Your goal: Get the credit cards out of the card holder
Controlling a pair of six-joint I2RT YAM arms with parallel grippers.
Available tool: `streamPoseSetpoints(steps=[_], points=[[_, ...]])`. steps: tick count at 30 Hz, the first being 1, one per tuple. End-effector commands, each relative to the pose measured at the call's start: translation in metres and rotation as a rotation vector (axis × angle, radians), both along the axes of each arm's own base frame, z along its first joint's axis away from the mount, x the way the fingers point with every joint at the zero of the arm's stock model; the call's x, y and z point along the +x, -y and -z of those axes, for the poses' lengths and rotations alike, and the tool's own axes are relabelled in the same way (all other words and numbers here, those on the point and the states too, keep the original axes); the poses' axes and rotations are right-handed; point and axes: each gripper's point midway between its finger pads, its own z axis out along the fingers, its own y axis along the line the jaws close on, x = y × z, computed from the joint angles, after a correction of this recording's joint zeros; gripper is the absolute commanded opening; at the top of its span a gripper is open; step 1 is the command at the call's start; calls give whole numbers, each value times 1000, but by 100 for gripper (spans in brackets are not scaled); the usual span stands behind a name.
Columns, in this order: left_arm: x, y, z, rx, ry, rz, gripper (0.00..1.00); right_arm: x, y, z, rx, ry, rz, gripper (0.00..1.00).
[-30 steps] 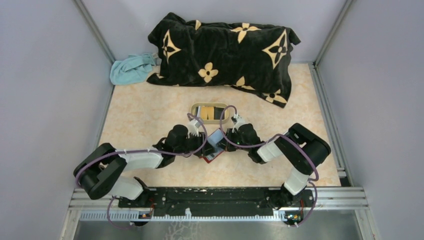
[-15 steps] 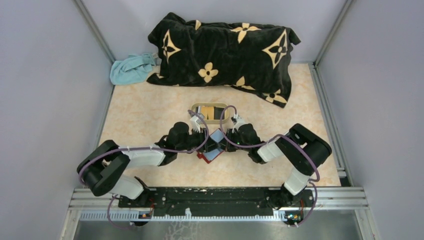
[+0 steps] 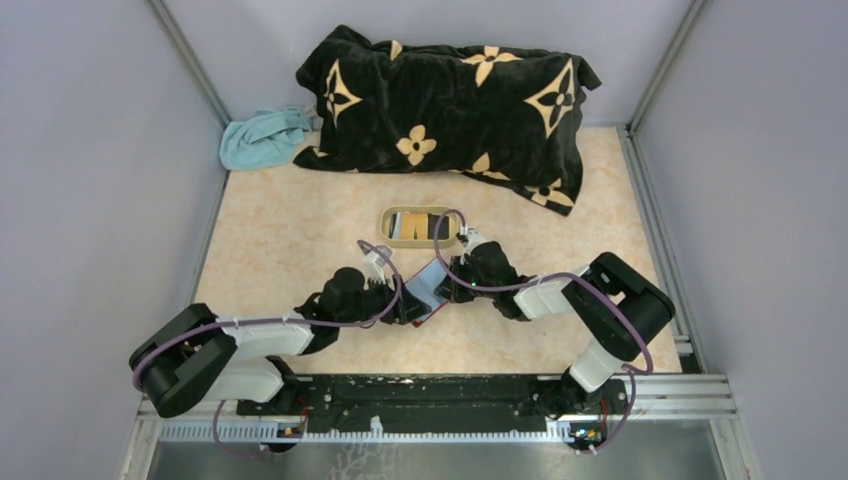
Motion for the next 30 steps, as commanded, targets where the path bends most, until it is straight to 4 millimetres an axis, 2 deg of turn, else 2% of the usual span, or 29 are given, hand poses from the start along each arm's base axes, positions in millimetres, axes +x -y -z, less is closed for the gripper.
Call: streamPoseSetpoints(steps=[1, 7, 12, 22, 30], points=[[-3, -9, 6, -9, -24, -58, 66, -29, 19, 31, -126, -60, -22, 0], [-8, -21, 13, 8, -45, -88, 66, -55, 7, 27, -150, -51, -50, 0], [-10, -32, 18, 29, -51, -126, 66, -64, -1, 24, -126, -55, -58, 0], [-14, -49, 17, 40, -50, -180, 66, -63, -7, 23, -129, -48, -73, 0], [-11, -41, 18, 35, -54, -165, 66, -63, -7, 20, -122, -43, -75, 0]])
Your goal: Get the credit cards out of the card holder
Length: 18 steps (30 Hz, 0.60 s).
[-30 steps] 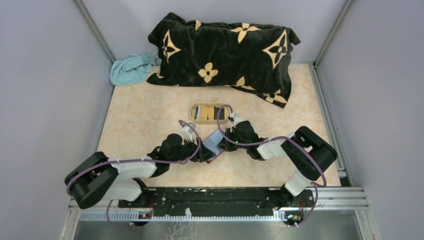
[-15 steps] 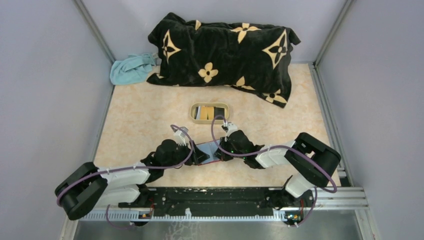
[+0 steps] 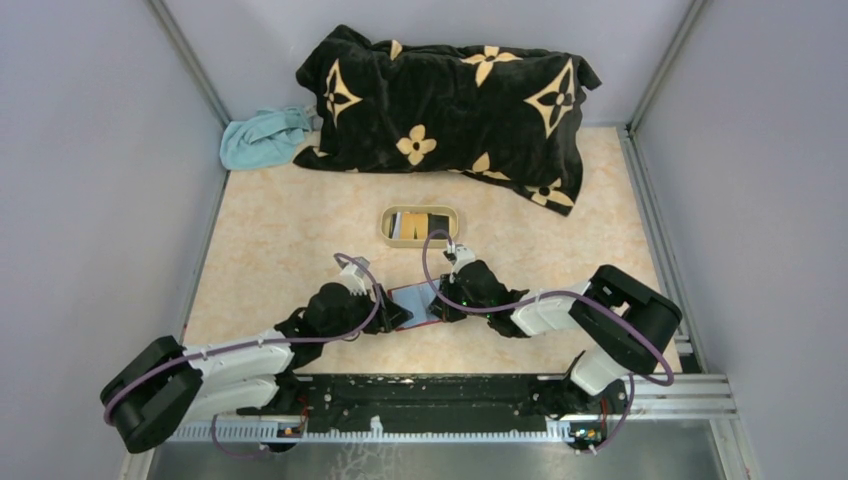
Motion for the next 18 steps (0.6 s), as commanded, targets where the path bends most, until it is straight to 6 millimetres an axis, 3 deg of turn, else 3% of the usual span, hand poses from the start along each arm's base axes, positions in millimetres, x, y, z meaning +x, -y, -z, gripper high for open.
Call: streamPoseSetpoints(steps=[1, 8, 18], points=[[1, 5, 2, 0, -10, 3, 66, -17, 12, 19, -85, -53, -25, 0], [3, 10, 14, 19, -36, 13, 66, -17, 11, 18, -75, -51, -23, 0], [2, 13, 4, -2, -23, 28, 65, -19, 11, 23, -69, -63, -25, 0]])
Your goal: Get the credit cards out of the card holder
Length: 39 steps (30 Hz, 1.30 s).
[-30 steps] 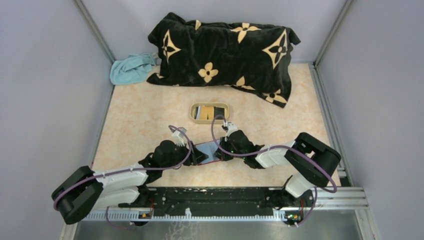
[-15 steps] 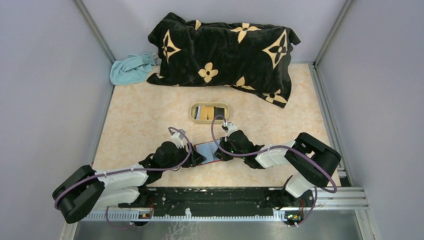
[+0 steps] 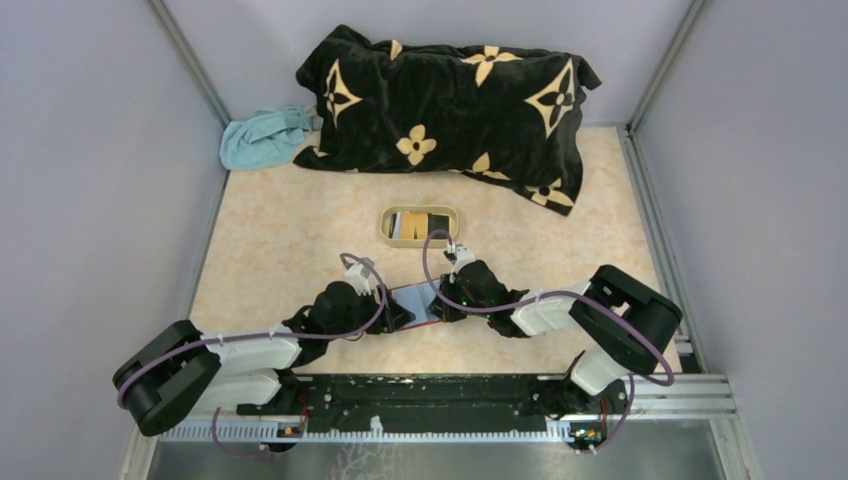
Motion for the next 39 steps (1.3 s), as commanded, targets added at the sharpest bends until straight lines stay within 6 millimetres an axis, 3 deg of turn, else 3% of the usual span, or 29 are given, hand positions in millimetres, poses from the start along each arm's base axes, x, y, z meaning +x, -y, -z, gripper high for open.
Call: streamPoseSetpoints(steps=[1, 12, 26, 39], points=[[3, 9, -16, -32, 30, 19, 65, -19, 11, 24, -73, -62, -28, 0], [12, 31, -35, -79, 62, 73, 65, -21, 10, 27, -66, -74, -33, 0], [17, 39, -49, -89, 86, 91, 65, -22, 9, 32, -64, -81, -33, 0], [21, 56, -50, -95, 81, 134, 65, -19, 15, 8, -39, -37, -6, 0]])
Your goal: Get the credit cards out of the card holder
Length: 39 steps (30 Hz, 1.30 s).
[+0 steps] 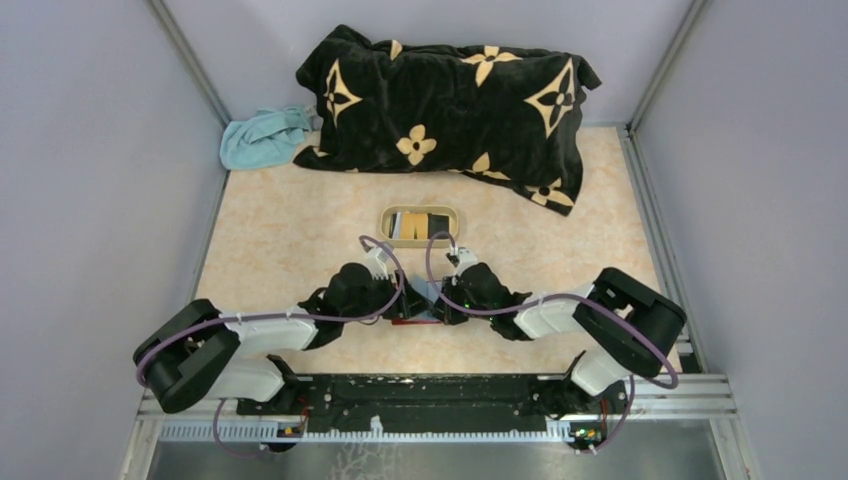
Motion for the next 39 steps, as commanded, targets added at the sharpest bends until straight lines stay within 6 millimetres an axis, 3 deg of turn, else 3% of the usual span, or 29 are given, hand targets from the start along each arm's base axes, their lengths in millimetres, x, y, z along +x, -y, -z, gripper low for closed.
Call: streamPoseSetpoints(steps=[1, 9, 22, 26, 30, 32, 36, 37, 39], points=[[6, 17, -23, -47, 60, 40, 64, -14, 16, 5, -59, -18, -4, 0], [11, 29, -26, -46, 65, 62, 61, -10, 27, -11, -71, 21, 42, 0], [13, 47, -17, -48, 48, 106, 63, 2, 66, -54, -46, 109, 182, 1], [13, 44, -19, -48, 59, 93, 63, 6, 72, -56, -38, 118, 185, 22], [14, 33, -14, -19, 67, 56, 61, 11, 69, -45, -66, 107, 169, 26], [14, 28, -9, 2, 60, 41, 50, 12, 65, -37, -87, 94, 153, 29], [10, 14, 4, 39, 42, 11, 18, 15, 55, -33, -81, 88, 128, 31], [9, 11, 7, 51, 37, 3, 5, 16, 54, -32, -80, 89, 123, 32], [8, 5, 11, 65, 38, -8, 0, 17, 52, -29, -89, 84, 116, 32]])
